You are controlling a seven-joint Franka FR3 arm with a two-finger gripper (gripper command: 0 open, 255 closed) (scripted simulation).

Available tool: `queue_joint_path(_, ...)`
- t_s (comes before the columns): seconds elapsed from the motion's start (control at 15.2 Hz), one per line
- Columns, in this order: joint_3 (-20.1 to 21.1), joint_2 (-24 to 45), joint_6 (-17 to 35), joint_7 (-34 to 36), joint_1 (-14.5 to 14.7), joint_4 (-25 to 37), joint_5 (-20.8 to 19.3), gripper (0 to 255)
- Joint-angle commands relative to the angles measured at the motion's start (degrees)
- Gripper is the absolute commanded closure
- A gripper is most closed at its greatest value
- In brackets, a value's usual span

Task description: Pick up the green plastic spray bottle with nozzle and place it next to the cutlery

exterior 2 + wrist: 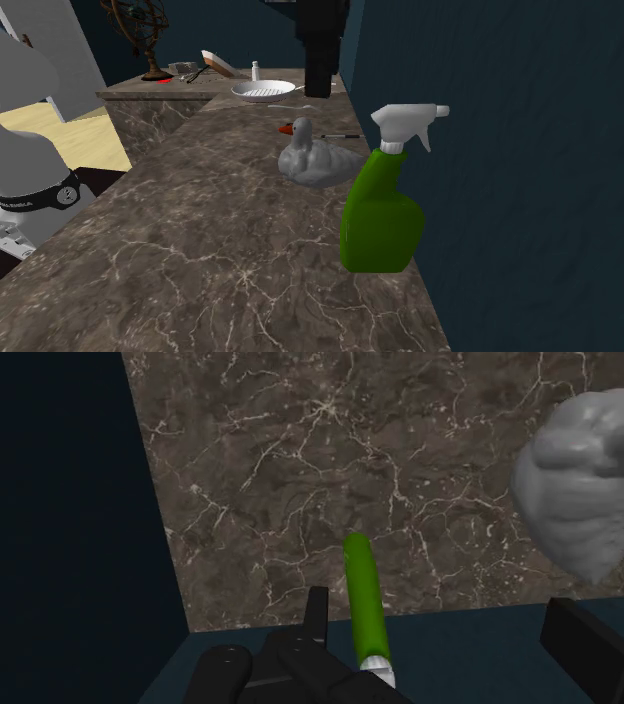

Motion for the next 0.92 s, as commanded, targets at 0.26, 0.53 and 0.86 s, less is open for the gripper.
queue_joint_path(0.26, 0.05, 14.77, -5.16, -2.47, -1.35, 20.43, 1.25, 0)
queue_joint_path(0.53, 0.07, 14.15, -1.74, -2.48, -1.21, 16.39, 1.19, 0)
queue_joint_path(0.86, 0.09, 13.85, 1.16, -2.5, -1.11, 13.19, 1.17, 0)
